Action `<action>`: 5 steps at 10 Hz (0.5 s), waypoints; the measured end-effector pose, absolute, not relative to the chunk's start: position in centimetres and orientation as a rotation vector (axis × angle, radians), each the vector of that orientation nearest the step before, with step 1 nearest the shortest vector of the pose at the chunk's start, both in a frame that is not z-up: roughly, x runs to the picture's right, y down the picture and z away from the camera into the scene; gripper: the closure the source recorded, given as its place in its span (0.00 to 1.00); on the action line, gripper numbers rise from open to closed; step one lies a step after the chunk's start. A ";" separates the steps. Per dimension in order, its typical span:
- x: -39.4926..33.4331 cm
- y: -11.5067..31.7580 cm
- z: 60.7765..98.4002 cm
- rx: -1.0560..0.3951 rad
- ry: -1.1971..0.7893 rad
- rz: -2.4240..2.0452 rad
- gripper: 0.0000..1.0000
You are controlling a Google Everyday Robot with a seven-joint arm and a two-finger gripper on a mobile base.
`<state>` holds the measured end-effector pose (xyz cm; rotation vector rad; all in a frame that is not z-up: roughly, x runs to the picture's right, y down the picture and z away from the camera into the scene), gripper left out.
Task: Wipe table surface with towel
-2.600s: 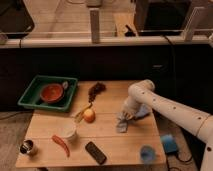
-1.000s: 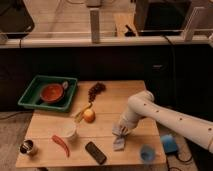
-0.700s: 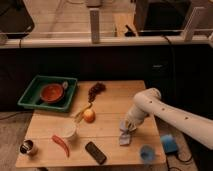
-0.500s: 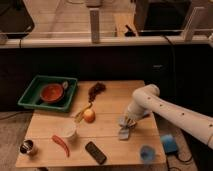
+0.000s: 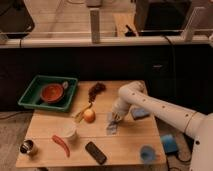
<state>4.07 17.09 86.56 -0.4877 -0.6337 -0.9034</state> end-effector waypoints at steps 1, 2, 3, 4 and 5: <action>2.6 17.2 86.3 -0.482 -0.662 -0.924 0.96; 1.4 17.9 85.6 -0.488 -0.696 -0.948 0.96; 0.6 19.0 84.9 -0.506 -0.729 -0.967 0.96; 0.4 20.2 84.4 -0.526 -0.749 -0.984 0.96; 0.3 21.5 83.8 -0.548 -0.764 -1.006 0.96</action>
